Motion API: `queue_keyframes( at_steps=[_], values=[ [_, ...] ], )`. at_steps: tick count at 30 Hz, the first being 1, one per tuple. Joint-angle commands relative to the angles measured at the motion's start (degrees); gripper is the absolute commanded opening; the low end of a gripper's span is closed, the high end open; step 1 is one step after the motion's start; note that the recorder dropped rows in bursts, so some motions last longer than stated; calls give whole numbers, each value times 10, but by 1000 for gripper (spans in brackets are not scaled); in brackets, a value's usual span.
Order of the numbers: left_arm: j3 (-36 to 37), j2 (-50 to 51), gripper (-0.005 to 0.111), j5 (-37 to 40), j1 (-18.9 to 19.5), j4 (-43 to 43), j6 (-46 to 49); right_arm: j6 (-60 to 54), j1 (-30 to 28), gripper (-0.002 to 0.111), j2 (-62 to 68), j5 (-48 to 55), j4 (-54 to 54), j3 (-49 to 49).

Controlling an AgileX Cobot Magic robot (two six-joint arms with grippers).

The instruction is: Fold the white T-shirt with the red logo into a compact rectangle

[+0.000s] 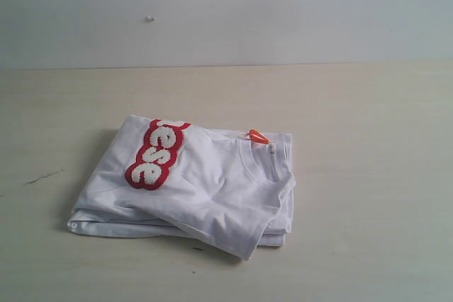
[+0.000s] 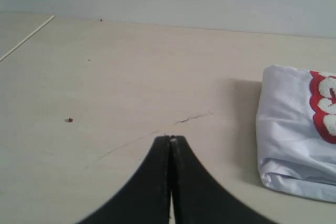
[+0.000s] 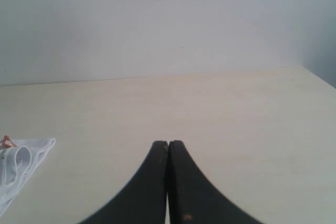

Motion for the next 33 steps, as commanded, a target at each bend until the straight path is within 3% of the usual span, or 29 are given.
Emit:
queue_keyframes(
  at_steps=[1,6,33],
  values=[
    [2,-4,0,-7,1,-6,0,18,-3,0,-3,1,-20,6],
    [2,-4,0,-7,1,-6,0,57,-3,0,-3,2,-64,6],
    [2,-4,0,-7,1,-6,0,57,-3,0,-3,47,-63,6]
  ],
)
